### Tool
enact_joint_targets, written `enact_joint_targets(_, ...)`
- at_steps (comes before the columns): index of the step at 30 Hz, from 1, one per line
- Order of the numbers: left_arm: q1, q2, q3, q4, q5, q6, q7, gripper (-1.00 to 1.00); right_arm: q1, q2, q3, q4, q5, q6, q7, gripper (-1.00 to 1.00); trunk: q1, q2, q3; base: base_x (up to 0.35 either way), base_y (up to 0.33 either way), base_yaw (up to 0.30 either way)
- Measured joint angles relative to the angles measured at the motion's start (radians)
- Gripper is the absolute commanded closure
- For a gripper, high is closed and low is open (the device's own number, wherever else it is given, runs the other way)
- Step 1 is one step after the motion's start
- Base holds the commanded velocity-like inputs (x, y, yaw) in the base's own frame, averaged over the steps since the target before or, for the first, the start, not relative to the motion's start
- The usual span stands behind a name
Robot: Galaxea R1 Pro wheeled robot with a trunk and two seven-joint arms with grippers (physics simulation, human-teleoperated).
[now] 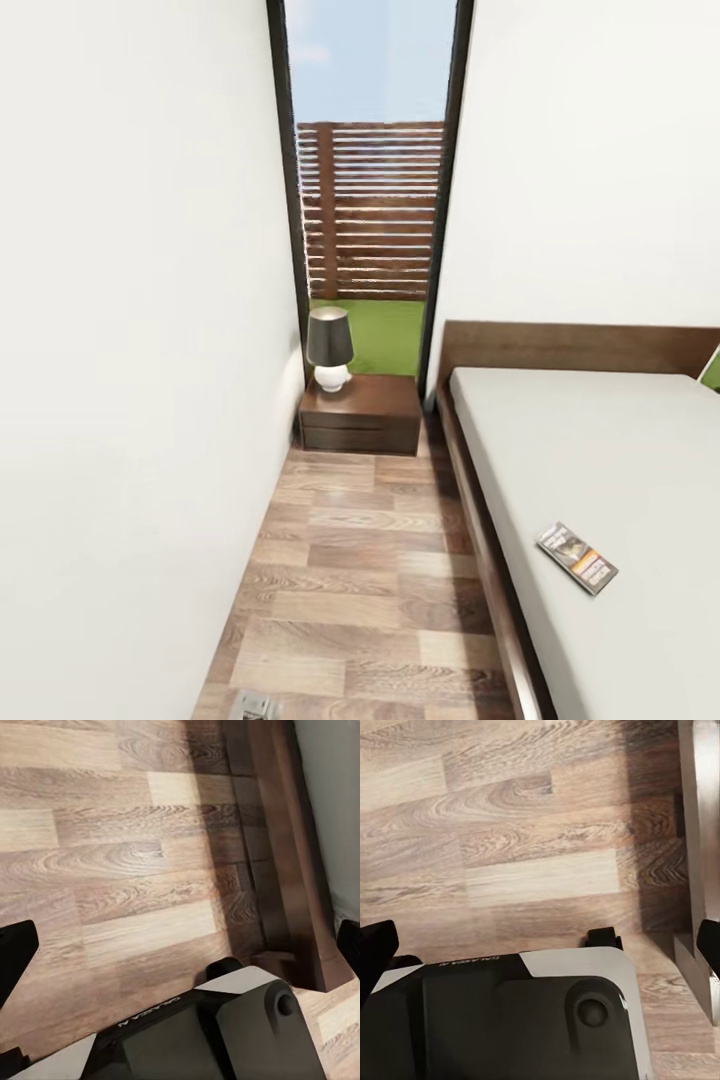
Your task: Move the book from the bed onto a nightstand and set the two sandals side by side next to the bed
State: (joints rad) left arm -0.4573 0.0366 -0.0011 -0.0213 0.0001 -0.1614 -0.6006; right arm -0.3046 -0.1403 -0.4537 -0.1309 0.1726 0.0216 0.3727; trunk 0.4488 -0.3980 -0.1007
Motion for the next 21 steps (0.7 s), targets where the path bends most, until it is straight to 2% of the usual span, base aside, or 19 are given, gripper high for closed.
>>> enact_joint_targets(9, 0.000, 0.000, 0.000, 0.000, 0.000, 0.000, 0.000, -1.00, 0.000, -0.001, 0.000, 0.000, 0.000, 0.000, 0.000, -1.00, 0.000, 0.000, 0.000, 0.330, 0.000, -0.004)
enact_joint_targets(21, 0.000, 0.000, 0.000, 0.000, 0.000, 0.000, -0.001, -1.00, 0.000, 0.000, 0.000, 0.000, 0.000, 0.000, 0.000, -1.00, 0.000, 0.000, 0.000, 0.313, 0.025, -0.060)
